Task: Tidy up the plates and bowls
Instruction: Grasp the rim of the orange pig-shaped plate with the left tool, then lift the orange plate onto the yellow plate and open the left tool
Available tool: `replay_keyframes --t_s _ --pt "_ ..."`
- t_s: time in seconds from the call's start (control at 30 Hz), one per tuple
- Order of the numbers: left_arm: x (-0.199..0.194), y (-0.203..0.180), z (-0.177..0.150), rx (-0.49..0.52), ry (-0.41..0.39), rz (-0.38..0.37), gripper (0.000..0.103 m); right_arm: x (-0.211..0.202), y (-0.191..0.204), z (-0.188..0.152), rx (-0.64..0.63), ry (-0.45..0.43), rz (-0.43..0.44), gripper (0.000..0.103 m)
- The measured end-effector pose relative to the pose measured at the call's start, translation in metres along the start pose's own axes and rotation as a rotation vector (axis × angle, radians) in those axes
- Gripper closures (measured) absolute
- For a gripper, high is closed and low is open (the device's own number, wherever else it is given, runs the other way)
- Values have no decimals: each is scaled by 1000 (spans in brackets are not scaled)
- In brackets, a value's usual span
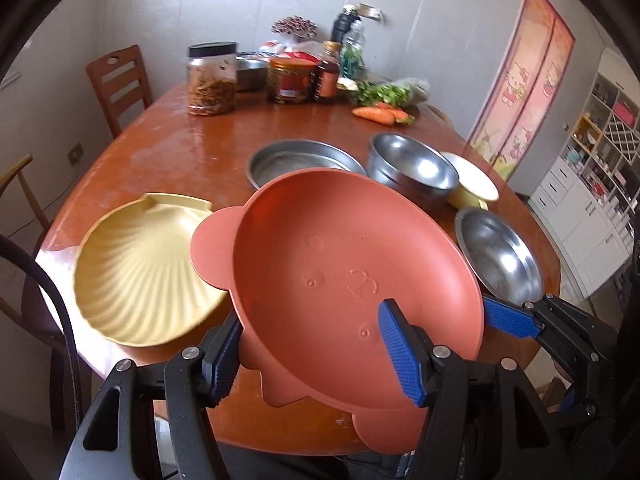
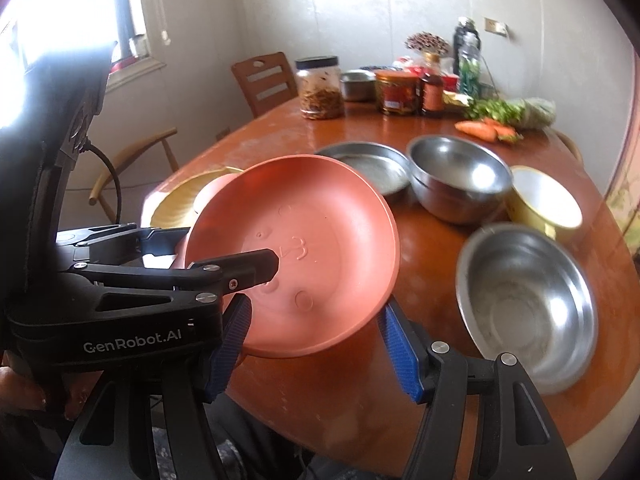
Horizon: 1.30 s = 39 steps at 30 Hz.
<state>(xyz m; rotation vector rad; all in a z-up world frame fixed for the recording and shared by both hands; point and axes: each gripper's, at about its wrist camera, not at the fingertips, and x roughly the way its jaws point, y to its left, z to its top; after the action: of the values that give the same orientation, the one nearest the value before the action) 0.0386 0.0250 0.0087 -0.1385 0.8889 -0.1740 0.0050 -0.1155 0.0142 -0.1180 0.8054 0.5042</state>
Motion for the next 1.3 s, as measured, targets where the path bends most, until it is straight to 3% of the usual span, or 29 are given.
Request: replay_keyframes --t_s 0.37,0.77,1.3 --pt "-19 54 9 -107 -49 64 39 23 42 34 -105 -11 65 35" --pt "-16 108 11 -219 -44 109 39 65 76 61 -183 0 142 35" --pt "6 132 16 -269 -14 137 40 115 80 79 -211 51 175 35"
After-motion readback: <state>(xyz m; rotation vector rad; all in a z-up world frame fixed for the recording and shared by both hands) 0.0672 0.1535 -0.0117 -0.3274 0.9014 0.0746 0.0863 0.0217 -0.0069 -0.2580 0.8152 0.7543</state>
